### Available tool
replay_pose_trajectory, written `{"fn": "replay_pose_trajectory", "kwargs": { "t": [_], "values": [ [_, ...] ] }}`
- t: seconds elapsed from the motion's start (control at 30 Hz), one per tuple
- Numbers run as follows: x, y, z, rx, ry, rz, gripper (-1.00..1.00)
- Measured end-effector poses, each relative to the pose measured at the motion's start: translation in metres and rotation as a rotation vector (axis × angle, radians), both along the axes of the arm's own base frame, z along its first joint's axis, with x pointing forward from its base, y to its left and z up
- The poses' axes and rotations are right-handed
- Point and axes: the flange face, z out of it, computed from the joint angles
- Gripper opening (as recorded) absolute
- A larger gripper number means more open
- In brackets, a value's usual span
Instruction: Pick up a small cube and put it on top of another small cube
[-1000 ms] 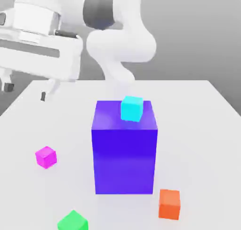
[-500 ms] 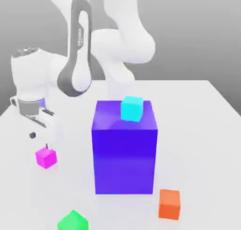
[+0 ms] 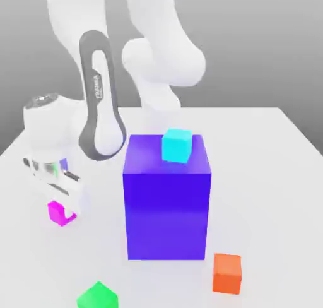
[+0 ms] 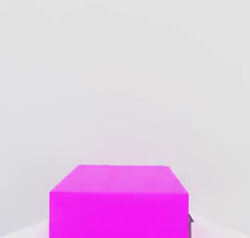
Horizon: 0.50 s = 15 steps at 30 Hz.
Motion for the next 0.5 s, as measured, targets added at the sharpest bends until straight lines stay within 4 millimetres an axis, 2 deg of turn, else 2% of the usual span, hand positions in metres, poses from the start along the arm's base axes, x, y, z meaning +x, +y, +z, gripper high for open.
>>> {"fn": "replay_pose_trajectory", "kwargs": {
  "t": [0.13, 0.17, 0.27, 0.33, 0.5],
  "values": [
    [-0.002, 0.0, 0.033, 0.001, 0.0, -0.003, -1.0],
    [0.004, 0.001, 0.038, -0.002, -0.002, 0.017, -1.0],
    [0.049, 0.006, 0.045, -0.016, -0.02, 0.161, -1.0],
    [0.08, 0.013, 0.041, -0.002, -0.013, 0.331, -1.0],
    [0.149, 0.045, 0.029, 0.039, -0.01, 0.766, -1.0]
  ]
}}
